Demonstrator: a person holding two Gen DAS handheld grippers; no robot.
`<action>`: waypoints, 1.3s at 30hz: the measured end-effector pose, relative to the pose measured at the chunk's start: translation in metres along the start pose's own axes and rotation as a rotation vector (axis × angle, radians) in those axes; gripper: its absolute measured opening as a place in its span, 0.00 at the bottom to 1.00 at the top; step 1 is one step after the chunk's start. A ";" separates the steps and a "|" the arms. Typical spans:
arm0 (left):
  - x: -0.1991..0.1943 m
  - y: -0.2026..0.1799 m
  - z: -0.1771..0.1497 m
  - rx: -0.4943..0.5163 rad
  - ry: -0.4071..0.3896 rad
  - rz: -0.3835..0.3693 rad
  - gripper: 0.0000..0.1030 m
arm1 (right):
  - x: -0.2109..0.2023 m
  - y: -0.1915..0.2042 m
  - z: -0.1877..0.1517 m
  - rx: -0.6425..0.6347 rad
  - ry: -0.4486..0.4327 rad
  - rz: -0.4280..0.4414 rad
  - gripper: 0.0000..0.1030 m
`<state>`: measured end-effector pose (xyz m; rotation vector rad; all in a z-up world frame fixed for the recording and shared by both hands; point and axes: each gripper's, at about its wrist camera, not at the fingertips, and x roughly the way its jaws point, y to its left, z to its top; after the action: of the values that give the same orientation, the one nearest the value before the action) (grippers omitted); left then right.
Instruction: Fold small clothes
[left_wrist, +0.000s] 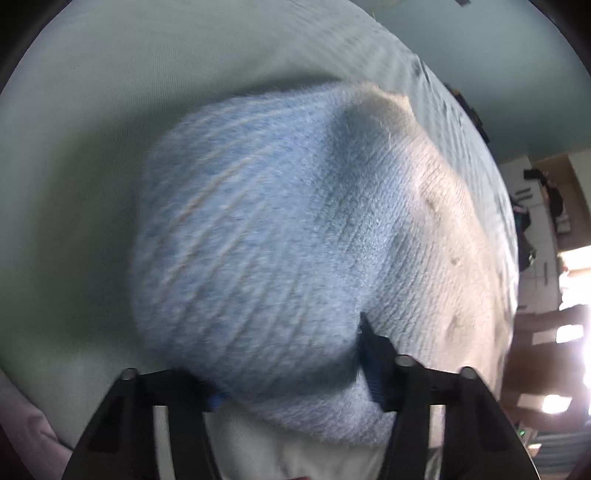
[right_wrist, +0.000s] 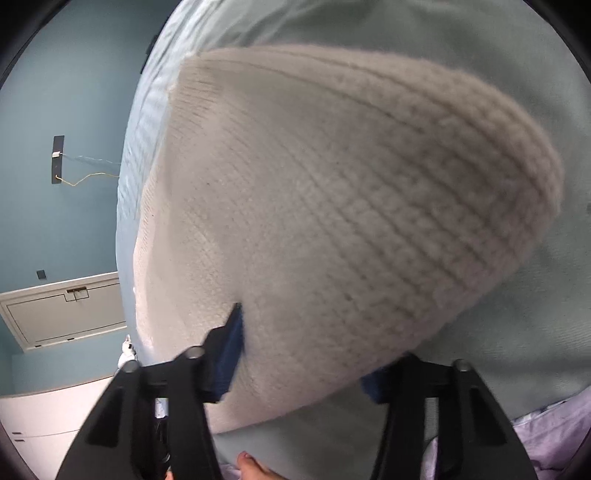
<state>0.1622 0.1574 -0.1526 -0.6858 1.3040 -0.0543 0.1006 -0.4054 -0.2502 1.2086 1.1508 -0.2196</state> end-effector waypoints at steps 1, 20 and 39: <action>-0.006 0.001 0.000 -0.006 -0.008 -0.016 0.39 | -0.006 0.002 -0.002 -0.015 -0.019 0.009 0.33; -0.136 0.031 -0.065 -0.042 0.008 -0.292 0.27 | -0.149 -0.033 -0.087 0.024 -0.037 0.318 0.26; -0.098 -0.037 0.086 -0.271 0.075 -0.419 0.69 | -0.105 0.092 0.050 0.094 0.115 0.334 0.85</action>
<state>0.2228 0.2051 -0.0412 -1.1927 1.2312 -0.2484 0.1431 -0.4525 -0.1158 1.4910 1.0264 0.0500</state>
